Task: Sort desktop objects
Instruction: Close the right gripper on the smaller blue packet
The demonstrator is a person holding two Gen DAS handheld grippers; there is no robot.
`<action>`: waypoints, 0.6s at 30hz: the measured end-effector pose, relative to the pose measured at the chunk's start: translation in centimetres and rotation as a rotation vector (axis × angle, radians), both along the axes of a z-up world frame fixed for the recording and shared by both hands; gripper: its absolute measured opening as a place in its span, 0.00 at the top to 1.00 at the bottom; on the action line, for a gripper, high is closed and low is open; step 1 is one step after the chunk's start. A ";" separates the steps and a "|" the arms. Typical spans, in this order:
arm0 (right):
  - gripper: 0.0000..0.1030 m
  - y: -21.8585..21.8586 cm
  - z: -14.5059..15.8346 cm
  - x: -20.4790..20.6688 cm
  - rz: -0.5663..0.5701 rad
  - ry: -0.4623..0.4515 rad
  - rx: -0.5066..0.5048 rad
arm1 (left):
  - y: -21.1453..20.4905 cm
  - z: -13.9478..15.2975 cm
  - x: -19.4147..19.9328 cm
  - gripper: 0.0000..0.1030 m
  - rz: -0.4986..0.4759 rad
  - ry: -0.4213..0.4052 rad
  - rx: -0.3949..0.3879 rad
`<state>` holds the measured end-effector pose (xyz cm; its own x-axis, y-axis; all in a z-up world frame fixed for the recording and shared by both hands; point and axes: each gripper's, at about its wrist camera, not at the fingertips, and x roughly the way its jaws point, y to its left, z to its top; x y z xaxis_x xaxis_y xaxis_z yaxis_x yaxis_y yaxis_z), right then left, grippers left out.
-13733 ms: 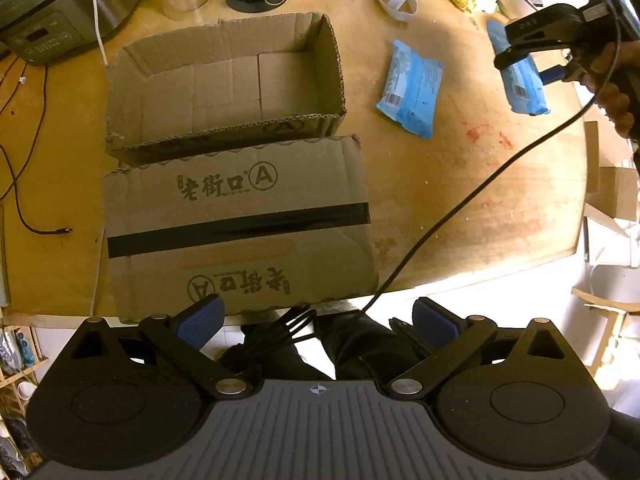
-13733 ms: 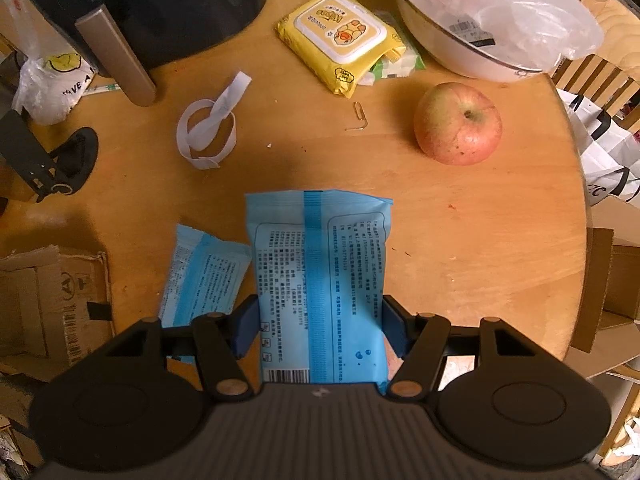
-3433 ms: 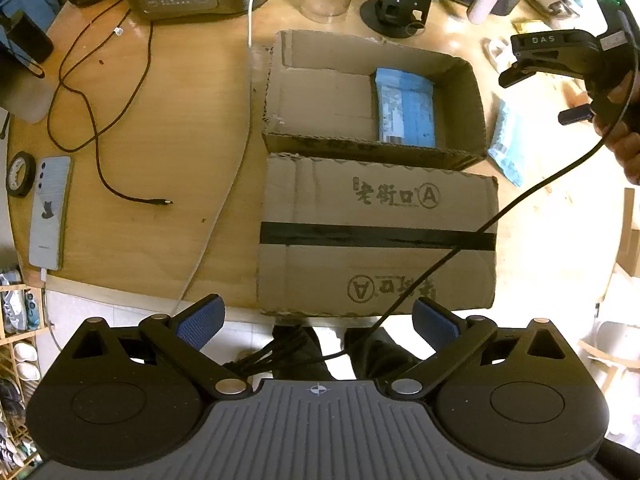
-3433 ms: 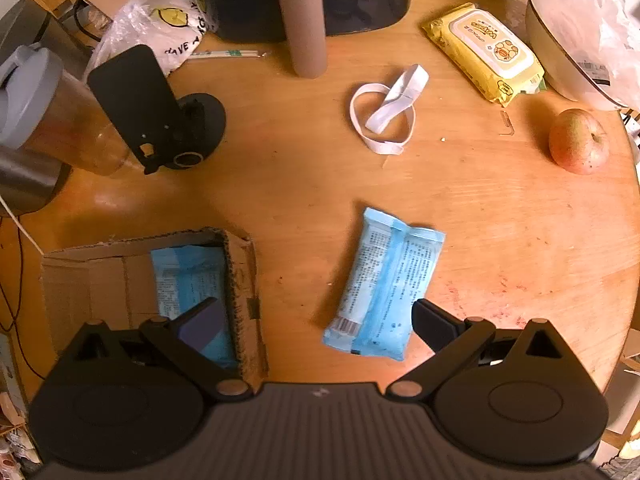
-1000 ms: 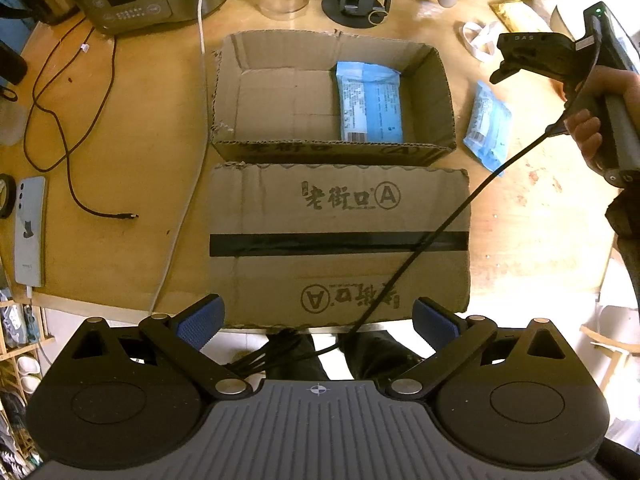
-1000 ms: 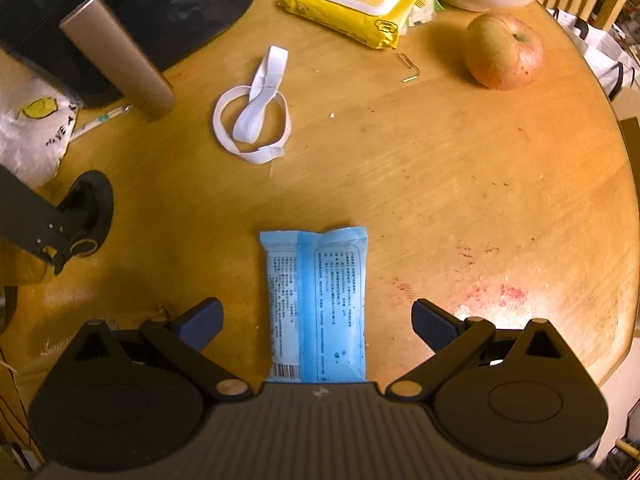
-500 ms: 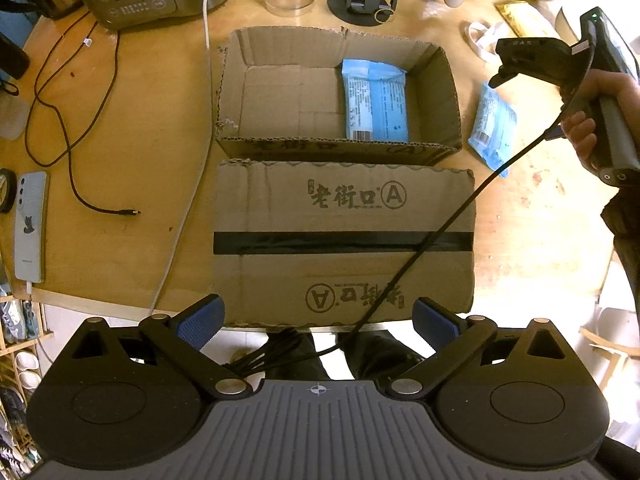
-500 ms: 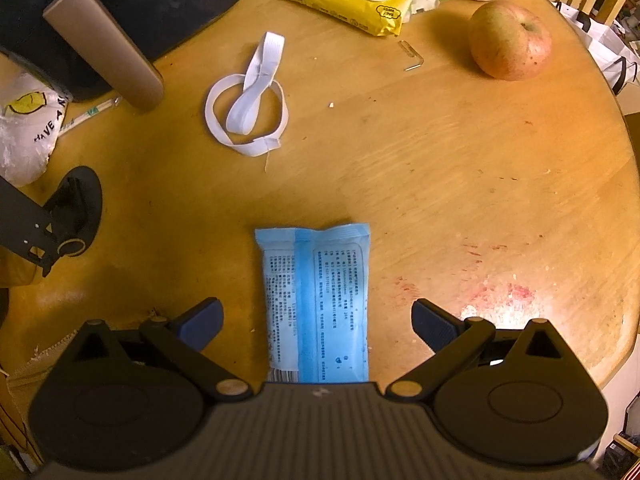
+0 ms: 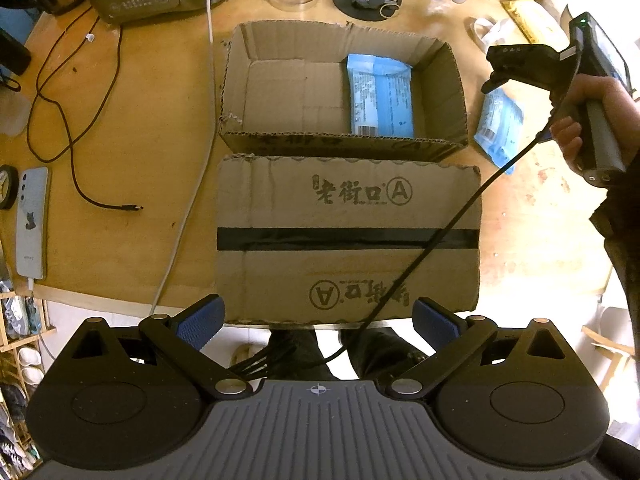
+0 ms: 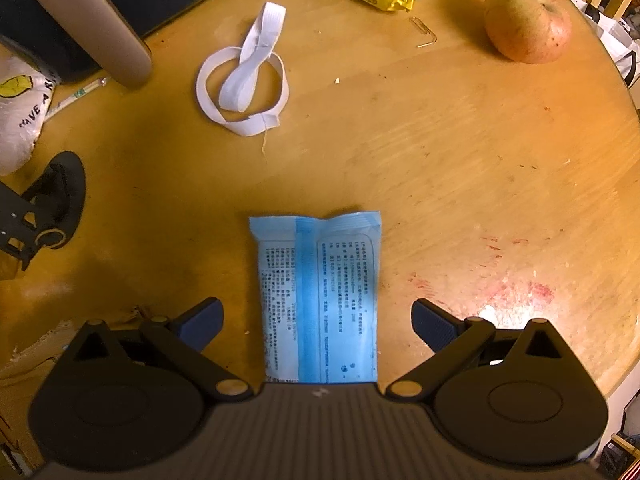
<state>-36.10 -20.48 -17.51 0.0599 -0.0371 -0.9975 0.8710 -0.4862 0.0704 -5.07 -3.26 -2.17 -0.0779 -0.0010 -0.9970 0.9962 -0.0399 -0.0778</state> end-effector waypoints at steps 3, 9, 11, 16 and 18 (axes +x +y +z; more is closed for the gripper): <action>0.00 0.0 -0.7 0.1 0.004 -0.001 0.005 | 0.0 -0.1 0.0 0.00 0.000 -0.002 0.003; 0.01 0.1 -2.1 0.2 0.006 0.006 0.012 | 0.1 -0.2 0.1 0.00 0.003 -0.006 0.008; 0.00 0.1 -2.4 0.2 0.001 0.005 0.009 | 0.1 -0.2 0.1 0.00 0.004 -0.007 0.009; 0.00 0.0 -2.4 0.5 0.003 0.026 0.007 | 0.1 -0.3 0.2 0.00 0.006 -0.008 0.011; 0.00 -0.1 -2.4 0.7 0.008 0.036 0.008 | 0.2 -0.3 0.1 0.00 0.006 -0.007 0.012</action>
<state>-35.43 -20.55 -19.89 0.0243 -0.0283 -0.9993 0.8767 -0.4798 0.0349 -4.94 -3.10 -2.43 -0.0712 0.0102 -0.9974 0.9969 -0.0332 -0.0715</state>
